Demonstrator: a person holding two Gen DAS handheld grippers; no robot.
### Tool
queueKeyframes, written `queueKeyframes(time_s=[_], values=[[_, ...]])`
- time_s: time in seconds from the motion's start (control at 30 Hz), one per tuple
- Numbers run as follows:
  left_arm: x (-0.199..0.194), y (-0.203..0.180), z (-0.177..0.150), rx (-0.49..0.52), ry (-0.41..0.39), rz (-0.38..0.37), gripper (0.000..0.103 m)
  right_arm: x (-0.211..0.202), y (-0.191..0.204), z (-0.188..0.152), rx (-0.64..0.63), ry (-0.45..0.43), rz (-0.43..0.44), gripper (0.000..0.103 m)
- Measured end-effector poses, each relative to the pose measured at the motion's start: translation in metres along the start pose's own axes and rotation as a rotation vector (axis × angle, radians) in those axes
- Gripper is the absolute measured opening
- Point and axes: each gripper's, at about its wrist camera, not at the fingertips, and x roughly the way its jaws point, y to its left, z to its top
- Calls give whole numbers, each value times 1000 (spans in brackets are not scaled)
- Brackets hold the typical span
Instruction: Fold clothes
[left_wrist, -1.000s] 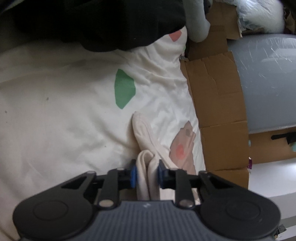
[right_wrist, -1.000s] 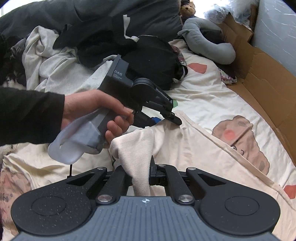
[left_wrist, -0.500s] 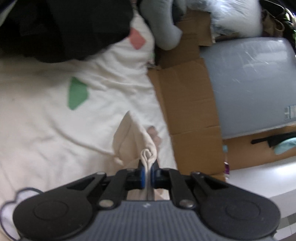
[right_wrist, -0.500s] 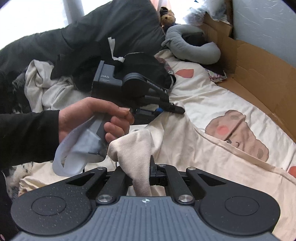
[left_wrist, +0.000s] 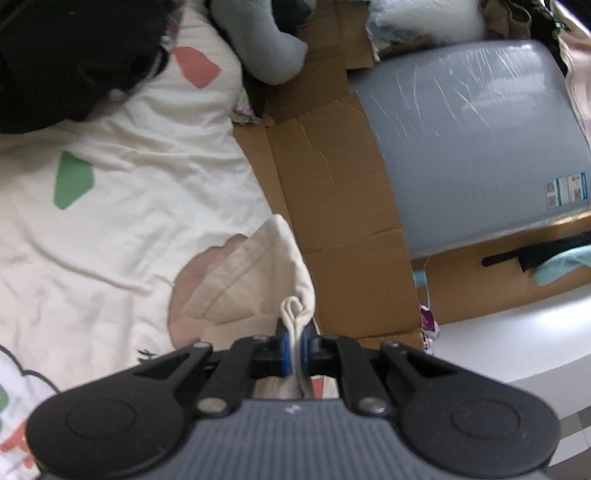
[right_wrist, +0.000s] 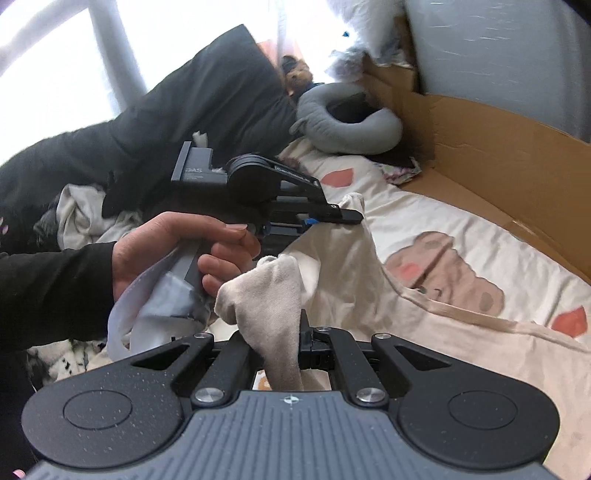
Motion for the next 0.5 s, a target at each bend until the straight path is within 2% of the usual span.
queueKeyframes(time_s=[0.5], values=[[45,-65,-40,91,61,38,6,-47,-60,-22,194,-52,-30,0]])
